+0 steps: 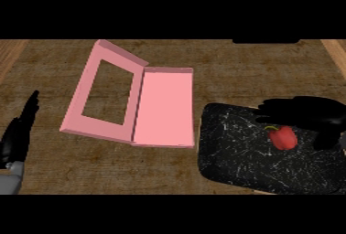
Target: Pick the bell pepper from the tray and place it in the cardboard box
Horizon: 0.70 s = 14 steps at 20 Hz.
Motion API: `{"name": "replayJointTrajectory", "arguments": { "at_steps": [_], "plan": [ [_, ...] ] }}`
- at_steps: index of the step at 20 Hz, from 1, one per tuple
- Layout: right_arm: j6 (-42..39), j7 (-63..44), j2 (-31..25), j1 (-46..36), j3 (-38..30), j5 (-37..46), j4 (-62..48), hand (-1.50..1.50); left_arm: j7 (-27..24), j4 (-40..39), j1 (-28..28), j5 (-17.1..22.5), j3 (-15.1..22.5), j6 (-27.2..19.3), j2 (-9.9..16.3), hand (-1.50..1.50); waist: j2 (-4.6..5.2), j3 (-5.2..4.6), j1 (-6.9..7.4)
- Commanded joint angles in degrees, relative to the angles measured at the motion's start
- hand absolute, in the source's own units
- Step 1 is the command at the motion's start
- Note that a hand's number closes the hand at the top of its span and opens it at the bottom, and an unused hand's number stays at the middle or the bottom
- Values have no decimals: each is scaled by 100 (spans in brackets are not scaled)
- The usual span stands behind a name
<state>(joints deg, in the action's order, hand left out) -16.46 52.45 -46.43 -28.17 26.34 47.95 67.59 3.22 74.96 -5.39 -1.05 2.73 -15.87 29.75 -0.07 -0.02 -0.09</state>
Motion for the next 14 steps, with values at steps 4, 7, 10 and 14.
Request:
{"name": "replayJointTrajectory", "arguments": {
  "at_steps": [4,7,10,14],
  "plan": [
    [-515,-65,-115,301,-20,370,548,-150,255,367,104,-254,-100,-42,-146,0,-1,2,25],
    [-531,-593,27,605,-2,619,815,-150,171,220,36,-214,-263,237,-46,0,-3,1,7],
    [-458,-667,419,485,-55,947,442,-150,178,198,-7,-279,-348,315,-155,0,6,2,30],
    [-291,-798,820,548,-183,1236,198,150,357,583,121,-336,-495,468,-97,0,4,4,44]
  ]
}}
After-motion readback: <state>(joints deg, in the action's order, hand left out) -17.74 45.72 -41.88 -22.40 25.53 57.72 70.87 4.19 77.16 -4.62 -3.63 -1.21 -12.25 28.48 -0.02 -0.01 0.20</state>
